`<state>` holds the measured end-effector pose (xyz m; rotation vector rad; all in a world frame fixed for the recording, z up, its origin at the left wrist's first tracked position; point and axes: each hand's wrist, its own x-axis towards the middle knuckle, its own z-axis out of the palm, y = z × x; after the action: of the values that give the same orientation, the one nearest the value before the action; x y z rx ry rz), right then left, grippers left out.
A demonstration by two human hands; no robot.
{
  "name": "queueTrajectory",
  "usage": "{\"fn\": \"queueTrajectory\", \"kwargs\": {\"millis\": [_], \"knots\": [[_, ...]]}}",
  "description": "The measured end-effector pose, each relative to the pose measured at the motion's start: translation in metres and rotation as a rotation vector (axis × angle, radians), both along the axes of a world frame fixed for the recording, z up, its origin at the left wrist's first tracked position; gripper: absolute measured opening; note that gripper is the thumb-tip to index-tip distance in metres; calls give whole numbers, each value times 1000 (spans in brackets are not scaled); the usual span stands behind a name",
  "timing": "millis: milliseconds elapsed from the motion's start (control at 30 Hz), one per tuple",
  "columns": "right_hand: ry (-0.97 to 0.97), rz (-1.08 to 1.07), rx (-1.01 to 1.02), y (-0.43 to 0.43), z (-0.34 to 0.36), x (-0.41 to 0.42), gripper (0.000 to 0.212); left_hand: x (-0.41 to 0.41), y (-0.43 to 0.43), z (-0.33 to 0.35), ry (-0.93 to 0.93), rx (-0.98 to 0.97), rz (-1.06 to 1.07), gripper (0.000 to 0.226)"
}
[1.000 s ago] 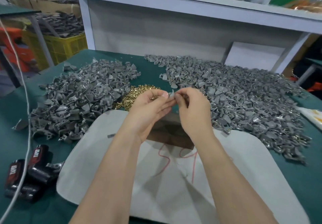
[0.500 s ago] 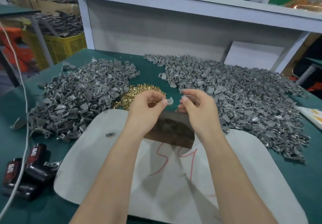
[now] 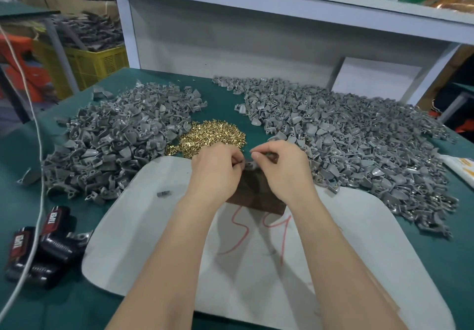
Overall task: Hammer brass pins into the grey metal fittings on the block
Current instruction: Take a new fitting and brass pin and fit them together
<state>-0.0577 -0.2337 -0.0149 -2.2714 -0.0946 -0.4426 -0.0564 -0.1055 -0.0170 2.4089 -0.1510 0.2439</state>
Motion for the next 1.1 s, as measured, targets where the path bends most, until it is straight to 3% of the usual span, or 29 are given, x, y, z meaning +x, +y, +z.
{"fn": "queueTrajectory", "kwargs": {"millis": [267, 567, 833, 1100], "knots": [[0, 5, -213, 11, -1, -1, 9, 2, 0, -2, 3, 33, -4, 13], [38, -47, -282, 12, 4, -1, 11, 1, -1, -1, -10, 62, 7, 12], [90, -81, -612, 20, 14, 7, 16, 0, -1, 0, -25, 111, -23, 19], [32, -65, -570, 17, 7, 3, 13, 0, -1, 2, -38, 118, -12, 16]]}}
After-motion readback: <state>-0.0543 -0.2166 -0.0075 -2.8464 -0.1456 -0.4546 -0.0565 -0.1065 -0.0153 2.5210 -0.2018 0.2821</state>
